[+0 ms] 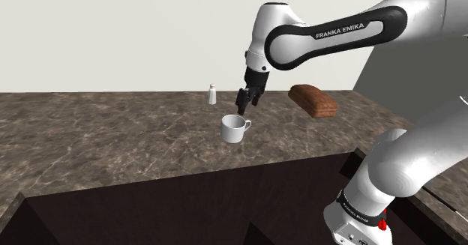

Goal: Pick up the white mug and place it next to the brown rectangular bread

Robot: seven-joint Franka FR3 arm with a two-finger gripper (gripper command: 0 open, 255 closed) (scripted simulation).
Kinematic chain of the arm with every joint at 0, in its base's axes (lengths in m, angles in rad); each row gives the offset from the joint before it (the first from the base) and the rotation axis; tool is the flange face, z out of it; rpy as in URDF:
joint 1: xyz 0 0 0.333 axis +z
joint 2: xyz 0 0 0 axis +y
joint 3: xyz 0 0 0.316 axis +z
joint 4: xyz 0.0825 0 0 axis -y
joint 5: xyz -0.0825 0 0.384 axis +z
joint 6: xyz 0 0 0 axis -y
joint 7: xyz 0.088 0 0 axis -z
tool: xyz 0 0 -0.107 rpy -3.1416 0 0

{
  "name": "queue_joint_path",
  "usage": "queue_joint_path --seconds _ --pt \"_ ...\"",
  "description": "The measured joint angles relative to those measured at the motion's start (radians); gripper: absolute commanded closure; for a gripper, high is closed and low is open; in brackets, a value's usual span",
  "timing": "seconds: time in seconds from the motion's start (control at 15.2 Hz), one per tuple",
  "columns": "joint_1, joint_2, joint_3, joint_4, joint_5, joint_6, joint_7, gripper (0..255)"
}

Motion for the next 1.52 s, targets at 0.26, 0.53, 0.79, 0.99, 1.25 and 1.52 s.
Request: queue_joint_path --seconds 0.26,0.53,0.79,0.99,1.25,1.52 --pt "-0.009 0.148 0.047 0.036 -0.052 0.099 0.073 0" --pt "-0.013 0.285 0.078 0.088 -0.12 0.168 0.149 0" --pt "-0.013 0.331 0.083 0.075 -0.145 0.223 0.174 0" --pt "-0.016 0.364 0.081 0.064 -0.162 0.264 0.183 0" --pt "-0.016 0.376 0.082 0.059 -0.169 0.281 0.19 0" --pt "-0.016 0.376 0.082 0.058 -0.169 0.282 0.191 255"
